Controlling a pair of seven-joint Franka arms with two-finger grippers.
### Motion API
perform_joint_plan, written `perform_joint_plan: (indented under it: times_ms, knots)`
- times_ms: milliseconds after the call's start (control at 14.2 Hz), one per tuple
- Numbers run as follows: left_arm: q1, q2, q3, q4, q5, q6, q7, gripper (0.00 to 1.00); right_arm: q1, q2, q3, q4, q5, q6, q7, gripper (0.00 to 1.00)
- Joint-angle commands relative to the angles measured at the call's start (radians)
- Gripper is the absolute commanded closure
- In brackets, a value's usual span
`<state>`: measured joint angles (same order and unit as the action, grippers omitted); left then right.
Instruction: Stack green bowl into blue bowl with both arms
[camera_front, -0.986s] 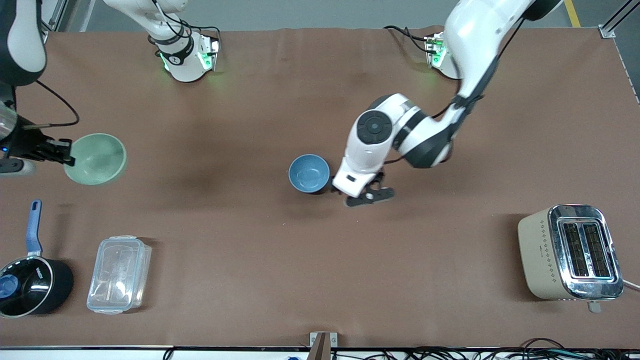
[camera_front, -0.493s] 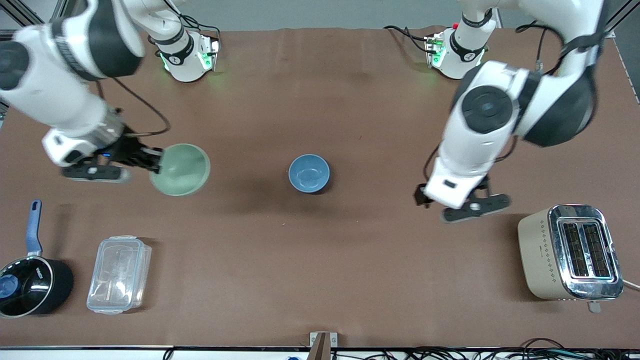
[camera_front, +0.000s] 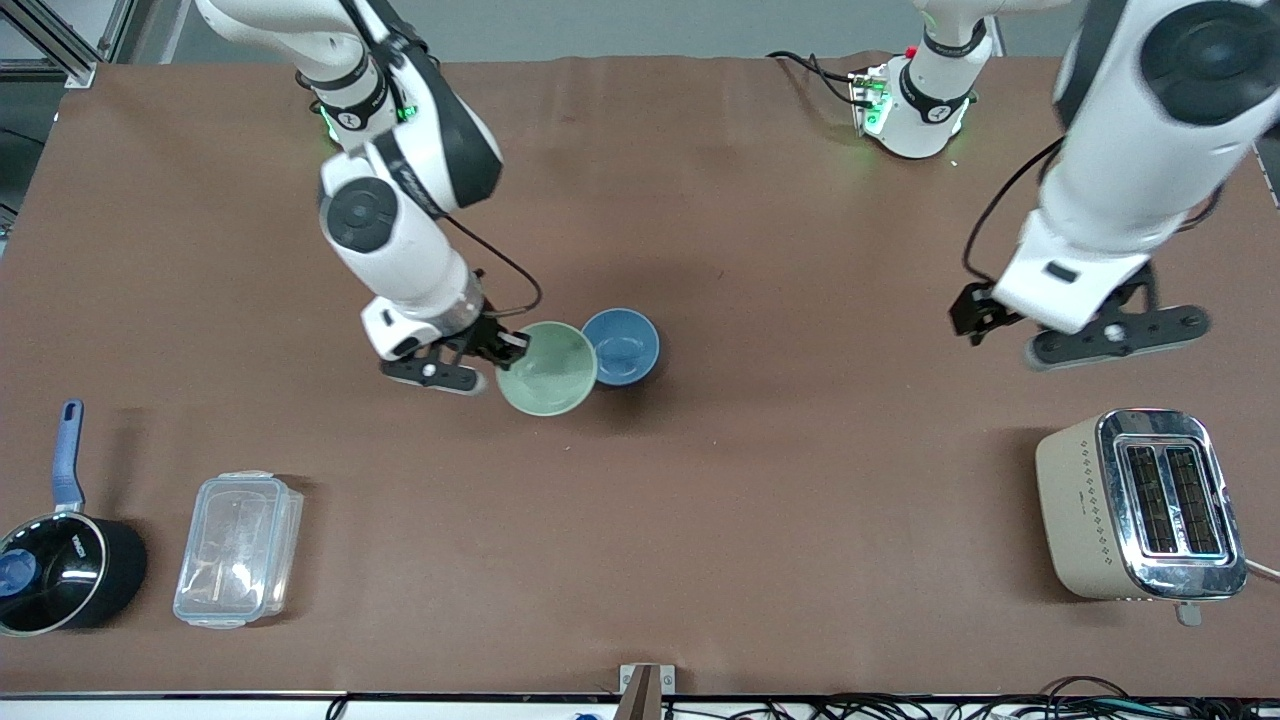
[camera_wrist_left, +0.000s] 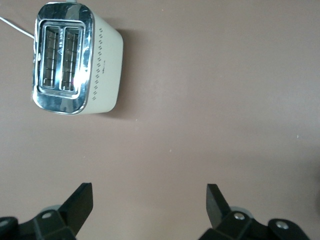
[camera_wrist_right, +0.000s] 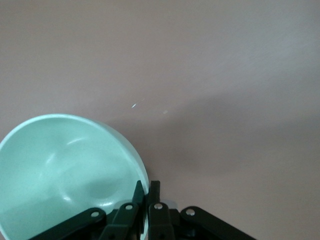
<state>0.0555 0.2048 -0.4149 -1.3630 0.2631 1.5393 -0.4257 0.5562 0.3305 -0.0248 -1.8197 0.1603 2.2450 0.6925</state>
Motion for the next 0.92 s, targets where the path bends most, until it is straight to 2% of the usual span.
perform_joint_plan:
  times_ms: [0, 282, 563, 845]
  knots:
    - [0.058, -0.067, 0.014, -0.018, -0.102, -0.019, 0.093, 0.00, 0.051, 0.050, -0.014, 0.026, 0.065, 0.016, 0.022, 1.00]
    - [-0.017, -0.143, 0.189, -0.065, -0.188, -0.057, 0.224, 0.00, 0.096, 0.088, -0.014, 0.005, 0.091, 0.016, 0.024, 1.00]
    - [-0.016, -0.186, 0.206, -0.116, -0.197, -0.067, 0.356, 0.00, 0.122, 0.088, -0.014, -0.053, 0.096, 0.045, 0.022, 1.00]
    - [-0.016, -0.200, 0.220, -0.148, -0.200, -0.048, 0.358, 0.00, 0.140, 0.101, -0.014, -0.079, 0.096, 0.099, 0.025, 1.00]
